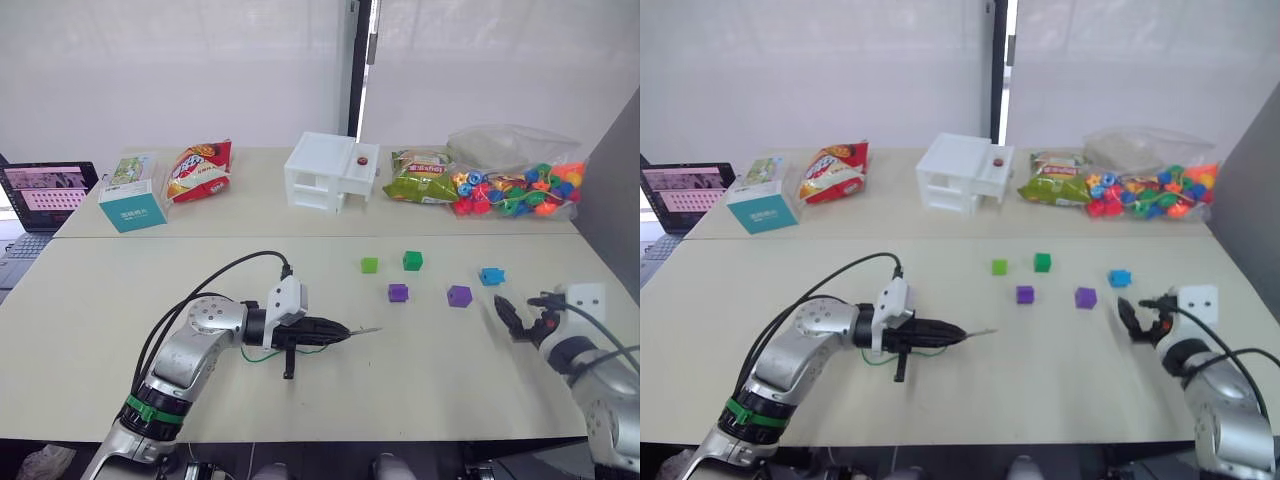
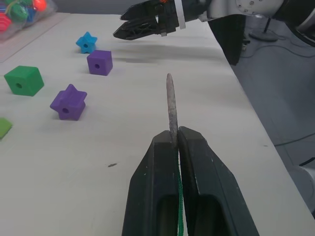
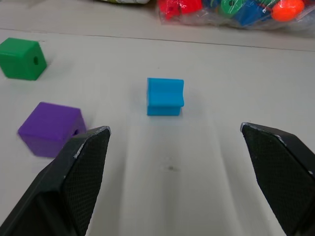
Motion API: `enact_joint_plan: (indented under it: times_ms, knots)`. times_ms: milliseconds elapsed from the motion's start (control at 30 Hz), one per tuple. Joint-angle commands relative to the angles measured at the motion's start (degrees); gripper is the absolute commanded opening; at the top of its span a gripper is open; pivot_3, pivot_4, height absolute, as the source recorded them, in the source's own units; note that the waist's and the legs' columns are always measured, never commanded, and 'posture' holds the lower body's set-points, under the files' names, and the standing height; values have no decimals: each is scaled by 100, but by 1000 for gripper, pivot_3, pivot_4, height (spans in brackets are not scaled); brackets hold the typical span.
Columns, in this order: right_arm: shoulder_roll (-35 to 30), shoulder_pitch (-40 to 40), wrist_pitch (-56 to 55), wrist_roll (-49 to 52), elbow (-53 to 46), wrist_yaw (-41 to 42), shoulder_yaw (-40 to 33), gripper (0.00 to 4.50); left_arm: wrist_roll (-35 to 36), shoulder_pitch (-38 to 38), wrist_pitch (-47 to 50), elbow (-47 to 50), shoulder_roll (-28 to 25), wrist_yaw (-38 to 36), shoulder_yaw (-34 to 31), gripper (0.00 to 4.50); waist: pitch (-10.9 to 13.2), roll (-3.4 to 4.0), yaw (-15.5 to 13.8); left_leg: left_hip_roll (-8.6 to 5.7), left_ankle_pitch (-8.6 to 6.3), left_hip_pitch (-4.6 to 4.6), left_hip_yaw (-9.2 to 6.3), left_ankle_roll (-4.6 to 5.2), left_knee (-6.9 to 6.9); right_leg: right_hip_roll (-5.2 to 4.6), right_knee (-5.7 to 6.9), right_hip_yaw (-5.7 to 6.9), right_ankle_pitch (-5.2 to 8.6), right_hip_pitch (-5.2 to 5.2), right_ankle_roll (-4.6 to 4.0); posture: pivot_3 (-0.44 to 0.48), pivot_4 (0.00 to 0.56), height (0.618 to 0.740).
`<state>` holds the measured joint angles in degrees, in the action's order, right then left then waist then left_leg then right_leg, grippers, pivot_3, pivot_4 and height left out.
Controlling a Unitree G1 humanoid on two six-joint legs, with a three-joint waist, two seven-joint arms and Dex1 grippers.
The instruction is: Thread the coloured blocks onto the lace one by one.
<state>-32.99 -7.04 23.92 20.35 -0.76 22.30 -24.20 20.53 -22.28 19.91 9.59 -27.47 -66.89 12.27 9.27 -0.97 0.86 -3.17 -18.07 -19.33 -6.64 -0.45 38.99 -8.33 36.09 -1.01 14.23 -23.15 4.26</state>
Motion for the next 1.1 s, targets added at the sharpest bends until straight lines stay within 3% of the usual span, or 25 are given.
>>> enact_joint_plan:
  times_ms: [33, 533, 733, 867, 1067, 1100]
  knots:
    - [-205, -662, -73, -150, 799, 191, 216, 4500, 43, 78, -38, 292, -29, 223, -119, 39, 0, 0, 32, 2, 0, 1, 0, 0, 0, 1, 1, 0, 0, 0, 0, 0, 150, 740]
    - [-127, -2136, -1036, -751, 3193, 313, 837, 4500, -218, 375, -233, 400, -203, 763, -102, 39, 0, 0, 20, 1, 7, -5, 11, -13, -3, -5, -9, -3, -8, -8, 12, 0, 150, 740]
    - [-50, -2086, -1206, -644, 3308, 358, 674, 2631, -142, 408, -153, 474, -197, 718, -48, 0, 0, 0, 4, -1, 6, -9, 15, -14, -3, -7, -15, -5, -12, -9, 18, 0, 150, 740]
    - [-47, -1835, -1208, -445, 2815, 323, 473, 1255, -88, 344, -138, 422, -171, 609, 8, 0, 0, 0, -11, -1, 6, -10, 15, -13, -3, -7, -15, -5, -13, -9, 19, 0, 150, 740]
    - [-99, -814, -577, -324, 347, -34, 164, 1202, -56, 189, -140, 274, -82, 379, 154, 0, -4, 9, -12, -2, 5, -40, 17, -12, -2, -9, -11, -5, -14, -38, 21, 0, 150, 740]
    - [59, -475, -121, -166, -687, -242, 199, 1202, -65, 119, -172, 167, -45, 297, 209, 0, -4, 9, 7, -3, 7, -62, 20, -14, 4, -9, -5, -11, -16, -65, 22, 0, 150, 740]
